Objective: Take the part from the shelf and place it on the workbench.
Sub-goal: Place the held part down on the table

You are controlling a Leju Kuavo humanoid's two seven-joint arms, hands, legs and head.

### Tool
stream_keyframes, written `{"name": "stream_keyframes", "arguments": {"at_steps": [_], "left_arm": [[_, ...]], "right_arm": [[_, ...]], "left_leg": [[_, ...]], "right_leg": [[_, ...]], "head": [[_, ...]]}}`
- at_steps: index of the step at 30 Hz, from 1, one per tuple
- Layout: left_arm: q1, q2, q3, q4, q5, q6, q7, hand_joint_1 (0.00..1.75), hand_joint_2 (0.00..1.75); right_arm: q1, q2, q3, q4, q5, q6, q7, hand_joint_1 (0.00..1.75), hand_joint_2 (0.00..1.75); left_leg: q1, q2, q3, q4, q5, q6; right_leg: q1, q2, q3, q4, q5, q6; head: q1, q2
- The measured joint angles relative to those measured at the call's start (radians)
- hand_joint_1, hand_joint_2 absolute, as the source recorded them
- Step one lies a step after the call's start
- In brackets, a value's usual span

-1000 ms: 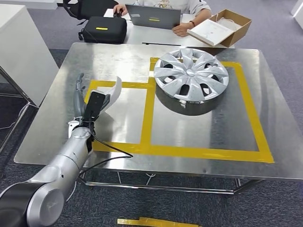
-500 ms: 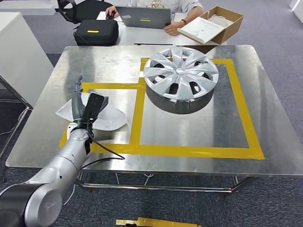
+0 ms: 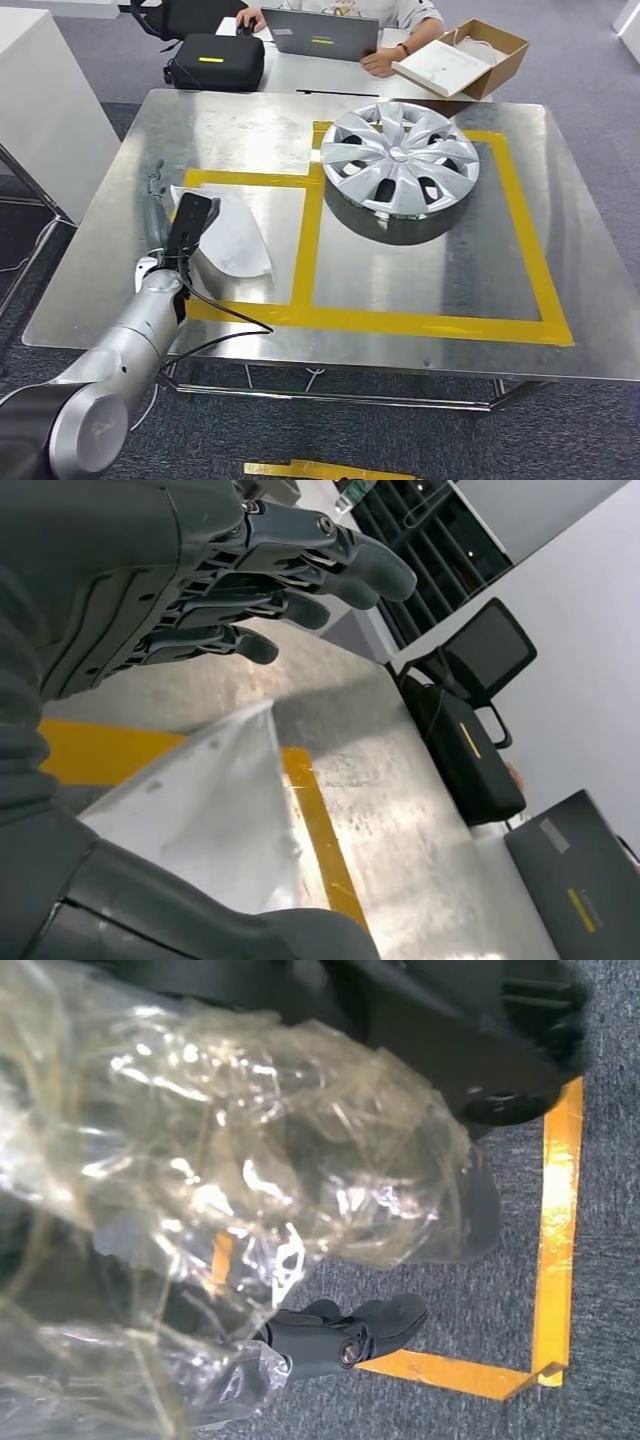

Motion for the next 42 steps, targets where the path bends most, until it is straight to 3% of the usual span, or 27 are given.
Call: {"name": "stream_keyframes", "arguments": {"at_steps": [1, 3, 6, 8, 9, 11, 13, 14, 15, 17, 18, 20, 23, 25, 27, 28, 29, 30, 32, 34, 37, 39, 42], "left_arm": [[-0.004, -0.001, 0.007, -0.001, 0.010, -0.005, -0.007, 0.00, 0.00], [-0.016, -0.007, 0.017, -0.012, 0.018, -0.002, -0.019, 0.00, 0.00], [-0.037, -0.023, 0.020, -0.053, 0.009, 0.021, -0.025, 0.00, 0.00], [-0.050, -0.036, 0.015, -0.092, -0.009, 0.038, -0.020, 0.00, 0.00], [-0.057, -0.043, 0.010, -0.110, -0.020, 0.046, -0.014, 0.00, 0.00], [-0.064, -0.054, -0.006, -0.146, -0.037, 0.056, 0.003, 0.00, 0.00], [-0.060, -0.066, -0.026, -0.180, -0.049, 0.061, 0.016, 0.00, 0.00], [-0.058, -0.072, -0.035, -0.196, -0.053, 0.062, 0.020, 0.00, 0.00], [-0.056, -0.077, -0.043, -0.210, -0.056, 0.063, 0.022, 0.00, 0.00], [-0.058, -0.084, -0.056, -0.234, -0.060, 0.065, 0.023, 0.00, 0.00], [-0.060, -0.088, -0.061, -0.243, -0.061, 0.066, 0.023, 0.00, 0.00], [-0.060, -0.093, -0.068, -0.257, -0.062, 0.067, 0.023, 0.00, 0.00], [-0.057, -0.098, -0.076, -0.270, -0.063, 0.069, 0.023, 0.00, 0.00], [-0.057, -0.105, -0.088, -0.282, -0.069, 0.072, 0.024, 0.00, 0.00], [-0.052, -0.111, -0.102, -0.294, -0.079, 0.077, 0.030, 0.00, 0.00], [-0.046, -0.114, -0.110, -0.300, -0.085, 0.079, 0.035, 0.00, 0.00], [-0.041, -0.117, -0.120, -0.307, -0.090, 0.079, 0.041, 0.00, 0.00], [-0.037, -0.121, -0.129, -0.315, -0.094, 0.079, 0.047, 0.00, 0.00], [-0.033, -0.129, -0.148, -0.334, -0.100, 0.078, 0.056, 0.00, 0.00], [-0.031, -0.135, -0.164, -0.353, -0.104, 0.076, 0.061, 0.00, 0.00], [-0.014, -0.145, -0.189, -0.381, -0.105, 0.072, 0.062, 0.00, 0.00], [-0.002, -0.149, -0.205, -0.403, -0.105, 0.070, 0.062, 0.00, 0.00], [0.015, -0.151, -0.227, -0.432, -0.105, 0.070, 0.066, 0.00, 0.00]], "right_arm": [[0.000, 0.000, 0.000, 0.000, 0.000, -0.001, 0.001, 0.00, 0.00], [-0.002, 0.000, 0.000, 0.000, 0.000, -0.002, 0.002, 0.00, 0.00], [-0.002, 0.000, 0.000, 0.000, 0.001, -0.005, 0.005, 0.00, 0.00], [-0.002, 0.000, 0.000, 0.000, 0.003, -0.007, 0.005, 0.00, 0.00], [-0.003, 0.000, 0.000, 0.000, 0.003, -0.007, 0.006, 0.00, 0.00], [-0.003, 0.001, 0.000, 0.000, 0.004, -0.009, 0.006, 0.00, 0.00], [-0.003, 0.001, 0.000, 0.000, 0.004, -0.009, 0.006, 0.00, 0.00], [-0.003, 0.002, 0.000, 0.000, 0.004, -0.010, 0.006, 0.00, 0.00], [-0.003, 0.002, 0.000, 0.000, 0.004, -0.010, 0.006, 0.00, 0.00], [-0.004, 0.003, 0.000, 0.000, 0.004, -0.010, 0.006, 0.00, 0.00], [-0.004, 0.004, 0.000, 0.000, 0.004, -0.010, 0.006, 0.00, 0.00], [-0.004, 0.006, 0.000, 0.000, 0.004, -0.009, 0.006, 0.00, 0.00], [-0.003, 0.006, 0.000, 0.000, 0.003, -0.010, 0.006, 0.00, 0.00], [-0.004, 0.006, 0.000, 0.000, 0.003, -0.010, 0.006, 0.00, 0.00], [-0.003, 0.006, 0.000, 0.000, 0.003, -0.011, 0.006, 0.00, 0.00], [-0.003, 0.006, 0.000, 0.000, 0.003, -0.011, 0.006, 0.00, 0.00], [-0.002, 0.006, 0.000, 0.000, 0.003, -0.011, 0.006, 0.00, 0.00], [-0.002, 0.006, 0.000, 0.000, 0.003, -0.012, 0.006, 0.00, 0.00], [-0.004, 0.006, 0.000, 0.000, 0.002, -0.012, 0.005, 0.00, 0.00], [-0.006, 0.006, 0.000, 0.000, 0.000, -0.012, 0.004, 0.00, 0.00], [-0.006, 0.007, 0.000, 0.000, 0.000, -0.012, 0.003, 0.00, 0.00], [-0.005, 0.008, 0.000, 0.000, -0.002, -0.012, 0.003, 0.00, 0.00], [-0.006, 0.010, -0.001, 0.000, -0.006, -0.021, 0.003, 0.00, 0.00]], "left_leg": [[0.000, 0.000, 0.002, 0.001, -0.002, -0.003], [-0.004, -0.001, 0.001, 0.005, -0.005, -0.012], [-0.004, -0.002, -0.003, 0.008, -0.004, -0.027], [-0.001, -0.001, -0.012, 0.029, -0.024, -0.037], [-0.001, -0.001, -0.025, 0.062, -0.047, -0.041], [0.000, 0.000, -0.080, 0.189, -0.114, -0.046], [-0.001, 0.000, -0.126, 0.292, -0.146, -0.046], [-0.001, 0.000, -0.127, 0.292, -0.132, -0.044], [-0.001, 0.000, -0.109, 0.254, -0.101, -0.040], [-0.004, 0.000, -0.048, 0.125, -0.031, -0.028], [-0.006, 0.000, -0.022, 0.068, -0.014, -0.024], [-0.010, -0.001, -0.002, 0.021, -0.011, -0.018], [-0.005, -0.001, -0.001, 0.009, -0.005, -0.006], [-0.001, 0.000, -0.002, 0.006, 0.001, 0.002], [-0.002, 0.000, -0.006, 0.006, 0.002, 0.006], [-0.002, 0.000, -0.007, 0.006, 0.003, 0.006], [-0.003, 0.000, -0.008, 0.007, 0.004, 0.006], [-0.003, 0.000, -0.008, 0.007, 0.004, 0.006], [-0.004, 0.000, -0.009, 0.009, 0.005, 0.003], [-0.008, -0.001, -0.014, 0.012, 0.009, -0.006], [-0.009, -0.001, -0.021, 0.013, 0.016, -0.023], [-0.007, -0.001, -0.033, 0.044, -0.017, -0.032], [-0.005, 0.000, -0.090, 0.210, -0.128, -0.043]], "right_leg": [[-0.002, -0.001, 0.034, -0.074, 0.037, 0.000], [-0.002, -0.003, 0.095, -0.188, 0.074, -0.004], [0.002, -0.001, 0.109, -0.213, 0.074, -0.021], [0.001, -0.001, 0.110, -0.216, 0.077, -0.034], [-0.001, -0.002, 0.111, -0.217, 0.078, -0.039], [-0.001, -0.002, 0.112, -0.217, 0.078, -0.045], [0.000, -0.001, 0.112, -0.217, 0.077, -0.046], [0.000, 0.000, 0.113, -0.217, 0.077, -0.046], [0.001, 0.001, 0.115, -0.216, 0.077, -0.046], [0.004, 0.003, 0.118, -0.216, 0.075, -0.043], [0.006, 0.004, 0.117, -0.214, 0.074, -0.040], [0.008, 0.003, 0.114, -0.214, 0.075, -0.032], [0.007, 0.001, 0.103, -0.206, 0.064, -0.016], [0.004, 0.001, 0.067, -0.129, 0.013, -0.007], [0.002, 0.001, 0.011, 0.003, -0.050, -0.001], [0.001, 0.000, -0.008, 0.048, -0.063, 0.001], [0.001, 0.000, -0.012, 0.059, -0.057, 0.003], [0.001, 0.000, 0.005, 0.029, -0.033, 0.002], [0.001, 0.000, 0.075, -0.103, 0.030, -0.001], [0.002, 0.001, 0.127, -0.201, 0.058, -0.006], [0.002, 0.003, 0.131, -0.218, 0.065, -0.019], [-0.001, 0.001, 0.127, -0.223, 0.076, -0.035], [-0.002, -0.002, 0.114, -0.225, 0.088, -0.046]], "head": [[0.000, 0.000], [0.000, 0.000], [-0.002, 0.000], [-0.004, 0.000], [-0.005, 0.000], [-0.007, 0.000], [-0.007, 0.000], [-0.007, 0.000], [-0.007, 0.000], [-0.007, 0.000], [-0.007, 0.000], [-0.006, 0.000], [-0.005, 0.000], [-0.001, 0.000], [0.003, 0.000], [0.003, 0.000], [0.003, 0.000], [0.003, 0.000], [0.003, 0.000], [0.002, 0.000], [0.001, 0.000], [-0.002, 0.000], [-0.007, 0.000]]}}
